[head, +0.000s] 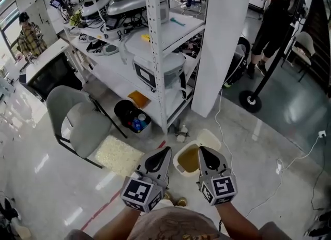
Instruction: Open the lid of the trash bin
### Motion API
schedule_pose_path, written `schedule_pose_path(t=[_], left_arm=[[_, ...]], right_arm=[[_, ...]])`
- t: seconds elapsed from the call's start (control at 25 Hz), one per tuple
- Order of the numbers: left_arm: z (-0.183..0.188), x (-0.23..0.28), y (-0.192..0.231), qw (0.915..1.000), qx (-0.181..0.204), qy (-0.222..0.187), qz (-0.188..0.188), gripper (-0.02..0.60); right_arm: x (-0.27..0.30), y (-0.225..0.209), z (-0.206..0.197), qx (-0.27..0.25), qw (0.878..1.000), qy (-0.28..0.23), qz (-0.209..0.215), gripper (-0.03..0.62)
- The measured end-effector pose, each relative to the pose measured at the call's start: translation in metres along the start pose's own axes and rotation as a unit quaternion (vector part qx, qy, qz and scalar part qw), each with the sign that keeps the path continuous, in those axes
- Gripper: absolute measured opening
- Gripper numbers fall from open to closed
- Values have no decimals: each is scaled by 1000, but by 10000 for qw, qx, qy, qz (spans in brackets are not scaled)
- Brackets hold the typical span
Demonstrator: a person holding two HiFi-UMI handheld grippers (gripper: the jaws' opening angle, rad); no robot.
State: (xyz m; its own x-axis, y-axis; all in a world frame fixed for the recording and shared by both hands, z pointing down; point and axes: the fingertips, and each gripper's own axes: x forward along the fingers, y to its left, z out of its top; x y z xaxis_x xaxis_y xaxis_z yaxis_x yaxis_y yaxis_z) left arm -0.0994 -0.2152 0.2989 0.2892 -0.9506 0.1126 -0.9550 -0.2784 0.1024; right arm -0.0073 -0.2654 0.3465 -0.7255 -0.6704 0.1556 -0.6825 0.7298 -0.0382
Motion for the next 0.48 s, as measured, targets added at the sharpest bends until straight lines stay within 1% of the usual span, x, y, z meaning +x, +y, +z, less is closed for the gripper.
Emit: schedule_pose_path(t=[0.2, 0.32, 0.48], left_arm=[[14, -7, 2, 9997, 173, -111, 115, -2], [15, -7, 3, 9994, 196, -176, 203, -2], [15, -3, 0, 9993, 219, -213, 197, -2]], right_arm=[[-18, 6, 36, -129, 9993, -336, -139, 31], [-24, 5, 43, -42, 9987, -429, -264, 31], [-27, 4, 50, -42, 9983, -507, -293, 31]])
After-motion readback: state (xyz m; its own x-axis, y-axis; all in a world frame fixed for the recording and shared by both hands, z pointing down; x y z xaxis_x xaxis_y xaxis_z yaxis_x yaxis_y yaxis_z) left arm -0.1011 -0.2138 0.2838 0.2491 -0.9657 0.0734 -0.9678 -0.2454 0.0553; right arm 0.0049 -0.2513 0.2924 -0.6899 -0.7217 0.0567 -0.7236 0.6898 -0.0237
